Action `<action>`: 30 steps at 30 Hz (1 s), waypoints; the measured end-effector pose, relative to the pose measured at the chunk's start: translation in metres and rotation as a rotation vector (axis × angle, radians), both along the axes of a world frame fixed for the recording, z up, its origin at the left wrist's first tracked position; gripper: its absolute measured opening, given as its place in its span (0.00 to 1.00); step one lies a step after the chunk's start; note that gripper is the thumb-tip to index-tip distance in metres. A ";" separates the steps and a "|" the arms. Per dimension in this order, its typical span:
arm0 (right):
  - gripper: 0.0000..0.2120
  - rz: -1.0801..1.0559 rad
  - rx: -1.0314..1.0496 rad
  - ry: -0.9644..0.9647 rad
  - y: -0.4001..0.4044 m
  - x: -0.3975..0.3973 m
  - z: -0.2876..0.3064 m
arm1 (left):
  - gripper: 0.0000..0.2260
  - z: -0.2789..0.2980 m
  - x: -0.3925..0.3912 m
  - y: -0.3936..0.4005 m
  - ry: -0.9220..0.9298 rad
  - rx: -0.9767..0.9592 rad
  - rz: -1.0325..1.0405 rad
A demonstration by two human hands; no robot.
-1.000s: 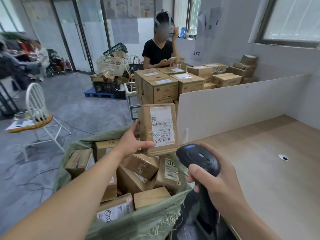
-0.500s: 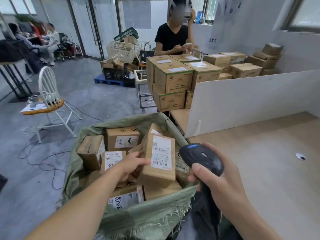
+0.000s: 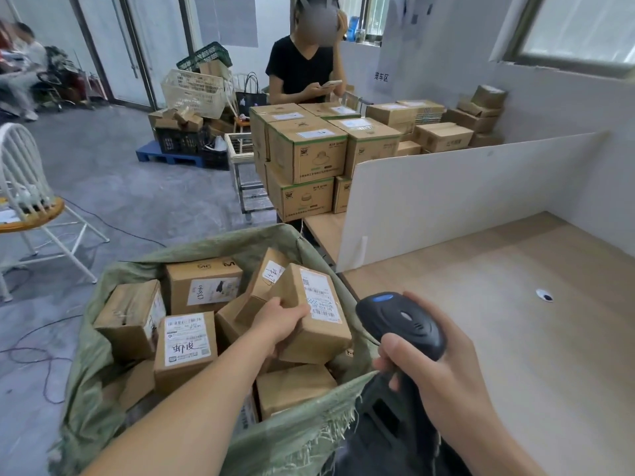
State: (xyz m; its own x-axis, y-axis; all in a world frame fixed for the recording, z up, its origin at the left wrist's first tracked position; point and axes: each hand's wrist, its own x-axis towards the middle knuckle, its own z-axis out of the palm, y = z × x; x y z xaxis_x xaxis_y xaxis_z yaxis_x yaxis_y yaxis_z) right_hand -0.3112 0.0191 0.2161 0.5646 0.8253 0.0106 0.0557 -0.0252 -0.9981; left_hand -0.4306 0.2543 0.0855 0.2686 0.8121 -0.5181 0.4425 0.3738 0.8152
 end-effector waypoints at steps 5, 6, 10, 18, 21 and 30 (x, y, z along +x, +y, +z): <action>0.30 -0.039 -0.011 0.004 -0.002 0.007 0.002 | 0.34 -0.007 0.019 -0.009 0.062 -0.084 -0.104; 0.30 -0.042 -0.019 -0.002 -0.002 0.009 0.002 | 0.34 -0.010 0.021 -0.008 0.088 -0.071 -0.132; 0.27 -0.058 -0.031 -0.002 -0.003 0.014 0.002 | 0.28 -0.012 0.027 -0.001 0.086 0.011 -0.165; 0.30 -0.108 -0.041 0.007 -0.009 0.017 -0.006 | 0.27 -0.008 0.037 0.006 0.271 0.222 -0.255; 0.32 -0.116 -0.047 0.004 -0.016 0.018 -0.006 | 0.30 -0.003 0.037 0.008 0.370 0.298 -0.237; 0.34 -0.120 0.018 -0.008 -0.063 0.027 -0.001 | 0.22 0.019 0.035 -0.023 0.527 0.628 -0.180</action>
State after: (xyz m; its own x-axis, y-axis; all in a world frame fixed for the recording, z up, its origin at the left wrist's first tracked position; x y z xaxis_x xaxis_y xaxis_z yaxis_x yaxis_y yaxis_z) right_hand -0.2839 -0.0436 0.2152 0.6593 0.7513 0.0297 0.0610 -0.0140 -0.9980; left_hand -0.3955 0.2310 0.1048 0.2716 0.9593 -0.0778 0.8330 -0.1938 0.5182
